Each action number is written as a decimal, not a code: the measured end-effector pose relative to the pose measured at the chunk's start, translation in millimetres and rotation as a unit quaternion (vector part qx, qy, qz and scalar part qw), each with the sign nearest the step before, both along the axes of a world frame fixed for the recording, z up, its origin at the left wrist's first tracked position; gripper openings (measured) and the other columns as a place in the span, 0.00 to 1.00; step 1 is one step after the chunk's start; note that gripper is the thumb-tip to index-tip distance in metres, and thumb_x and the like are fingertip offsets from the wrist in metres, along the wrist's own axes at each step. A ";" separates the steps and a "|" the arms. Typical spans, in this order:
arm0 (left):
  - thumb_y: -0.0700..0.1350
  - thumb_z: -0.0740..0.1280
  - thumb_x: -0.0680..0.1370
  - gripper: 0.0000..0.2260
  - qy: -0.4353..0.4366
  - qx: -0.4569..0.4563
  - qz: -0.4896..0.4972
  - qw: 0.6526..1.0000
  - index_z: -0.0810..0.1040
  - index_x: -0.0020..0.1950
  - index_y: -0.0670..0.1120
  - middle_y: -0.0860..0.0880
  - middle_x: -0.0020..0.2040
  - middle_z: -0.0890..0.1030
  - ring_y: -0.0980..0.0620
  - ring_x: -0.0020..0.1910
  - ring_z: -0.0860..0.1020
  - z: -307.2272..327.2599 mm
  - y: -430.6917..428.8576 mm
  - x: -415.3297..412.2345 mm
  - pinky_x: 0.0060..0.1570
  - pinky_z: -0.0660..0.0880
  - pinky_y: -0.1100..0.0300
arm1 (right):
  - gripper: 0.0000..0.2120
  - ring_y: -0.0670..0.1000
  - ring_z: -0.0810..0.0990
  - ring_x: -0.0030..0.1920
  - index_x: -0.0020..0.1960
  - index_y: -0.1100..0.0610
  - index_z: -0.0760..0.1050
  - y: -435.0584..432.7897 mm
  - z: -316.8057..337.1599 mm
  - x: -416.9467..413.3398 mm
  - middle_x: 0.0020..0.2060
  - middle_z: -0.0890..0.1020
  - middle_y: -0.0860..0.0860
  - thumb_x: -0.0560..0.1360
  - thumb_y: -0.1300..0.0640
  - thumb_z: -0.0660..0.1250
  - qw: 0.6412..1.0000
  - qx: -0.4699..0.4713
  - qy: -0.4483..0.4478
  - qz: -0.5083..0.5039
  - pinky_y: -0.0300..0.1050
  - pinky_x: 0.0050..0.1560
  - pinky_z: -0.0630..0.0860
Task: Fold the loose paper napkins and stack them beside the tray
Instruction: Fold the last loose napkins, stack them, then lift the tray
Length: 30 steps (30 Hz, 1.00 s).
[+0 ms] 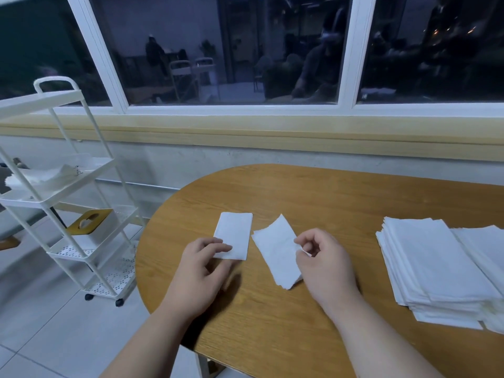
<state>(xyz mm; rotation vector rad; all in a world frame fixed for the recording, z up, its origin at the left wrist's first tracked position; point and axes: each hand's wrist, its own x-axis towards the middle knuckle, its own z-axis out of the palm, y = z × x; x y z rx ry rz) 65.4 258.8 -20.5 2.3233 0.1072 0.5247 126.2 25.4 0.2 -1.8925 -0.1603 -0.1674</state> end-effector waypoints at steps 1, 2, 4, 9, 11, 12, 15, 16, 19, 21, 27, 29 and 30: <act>0.51 0.72 0.75 0.11 0.003 -0.067 -0.030 0.997 0.82 0.57 0.60 0.63 0.64 0.74 0.62 0.70 0.67 5.9 -4.7 -5.1 0.69 0.66 0.58 | 0.16 0.43 0.74 0.35 0.39 0.48 0.78 -0.3 6.4 -4.2 0.37 0.78 0.44 0.71 0.69 0.65 0.999 0.032 -0.010 0.020 0.33 0.33 0.69; 0.55 0.71 0.73 0.13 0.009 -0.109 -0.067 0.992 0.82 0.57 0.62 0.64 0.67 0.72 0.62 0.72 0.66 12.1 -9.6 -10.3 0.69 0.64 0.59 | 0.17 0.44 0.74 0.34 0.39 0.48 0.78 -1.5 13.5 -9.5 0.35 0.78 0.44 0.70 0.70 0.65 0.997 0.061 -0.015 0.043 0.34 0.33 0.69; 0.59 0.69 0.71 0.16 0.030 -0.148 -0.138 0.979 0.82 0.59 0.63 0.67 0.72 0.67 0.64 0.75 0.62 20.6 -17.9 -19.4 0.70 0.61 0.61 | 0.18 0.44 0.73 0.34 0.38 0.49 0.78 -5.9 25.4 -20.8 0.33 0.76 0.43 0.70 0.73 0.65 0.990 0.102 -0.019 0.100 0.35 0.34 0.69; 0.52 0.71 0.72 0.16 0.075 -0.255 -0.278 0.923 0.86 0.58 0.49 0.56 0.77 0.67 0.58 0.78 0.61 26.3 -32.8 -28.1 0.72 0.61 0.54 | 0.18 0.45 0.72 0.36 0.37 0.50 0.78 -27.1 43.4 -45.1 0.32 0.75 0.46 0.65 0.73 0.62 0.964 0.129 -0.009 0.231 0.35 0.36 0.69; 0.51 0.72 0.73 0.16 0.081 -0.301 -0.323 0.894 0.86 0.56 0.42 0.39 0.69 0.76 0.51 0.77 0.64 24.8 -37.3 -30.7 0.72 0.62 0.44 | 0.21 0.44 0.72 0.35 0.36 0.50 0.78 -33.1 44.8 -47.5 0.32 0.75 0.45 0.66 0.76 0.62 0.962 0.122 -0.005 0.243 0.35 0.36 0.69; 0.52 0.73 0.73 0.18 0.087 -0.338 -0.340 0.873 0.85 0.55 0.40 0.32 0.65 0.76 0.47 0.75 0.67 24.2 -39.2 -32.7 0.71 0.64 0.40 | 0.22 0.44 0.72 0.35 0.35 0.50 0.77 -34.8 44.9 -47.5 0.31 0.75 0.45 0.67 0.77 0.62 0.964 0.121 -0.004 0.239 0.34 0.36 0.69; 0.51 0.77 0.70 0.20 0.118 -0.460 -0.348 0.808 0.85 0.51 0.35 0.33 0.66 0.76 0.36 0.66 0.75 24.6 -45.2 -37.9 0.64 0.70 0.40 | 0.16 0.44 0.71 0.33 0.34 0.51 0.77 -34.1 44.9 -45.7 0.30 0.74 0.44 0.65 0.72 0.63 0.969 0.123 0.001 0.213 0.33 0.34 0.67; 0.50 0.79 0.67 0.20 0.127 -0.495 -0.340 0.790 0.85 0.50 0.35 0.34 0.62 0.79 0.36 0.63 0.78 24.4 -46.6 -39.3 0.61 0.74 0.45 | 0.17 0.45 0.70 0.33 0.34 0.51 0.77 -33.6 43.2 -44.4 0.30 0.74 0.45 0.66 0.73 0.63 0.972 0.131 0.005 0.197 0.33 0.33 0.66; 0.48 0.84 0.60 0.20 0.139 -0.551 -0.311 0.762 0.87 0.47 0.38 0.35 0.51 0.84 0.39 0.52 0.84 23.6 -50.1 -43.7 0.53 0.79 0.50 | 0.19 0.45 0.69 0.32 0.35 0.55 0.77 -32.0 37.5 -41.9 0.30 0.74 0.45 0.69 0.79 0.62 0.979 0.149 0.007 0.138 0.34 0.32 0.65; 0.47 0.85 0.58 0.20 0.141 -0.529 -0.265 0.794 0.88 0.45 0.40 0.37 0.50 0.85 0.42 0.51 0.84 25.3 -50.5 -42.9 0.51 0.80 0.54 | 0.18 0.44 0.69 0.31 0.36 0.56 0.77 -28.6 34.1 -41.6 0.30 0.74 0.44 0.69 0.78 0.62 0.983 0.146 0.003 0.111 0.33 0.31 0.64; 0.42 0.70 0.71 0.11 0.132 -0.341 -0.194 0.911 0.88 0.50 0.51 0.47 0.36 0.77 0.50 0.36 0.70 25.0 -43.5 -31.5 0.38 0.65 0.60 | 0.15 0.43 0.76 0.36 0.40 0.56 0.78 -22.9 26.0 -38.0 0.34 0.79 0.44 0.70 0.76 0.64 0.989 0.092 0.019 0.114 0.34 0.37 0.70; 0.42 0.67 0.72 0.12 0.127 -0.320 -0.176 0.922 0.88 0.49 0.52 0.50 0.31 0.71 0.53 0.30 0.64 20.2 -36.0 -28.2 0.33 0.60 0.62 | 0.13 0.44 0.79 0.39 0.42 0.53 0.79 -26.0 23.0 -28.4 0.39 0.82 0.46 0.73 0.70 0.66 0.995 0.037 0.031 0.087 0.35 0.39 0.73; 0.41 0.66 0.72 0.13 0.134 -0.307 -0.170 0.927 0.88 0.49 0.52 0.51 0.31 0.71 0.52 0.30 0.63 18.2 -33.4 -26.6 0.32 0.59 0.61 | 0.11 0.43 0.79 0.40 0.43 0.51 0.79 -27.7 20.0 -21.3 0.41 0.81 0.46 0.74 0.66 0.67 0.998 -0.017 0.032 0.059 0.34 0.38 0.73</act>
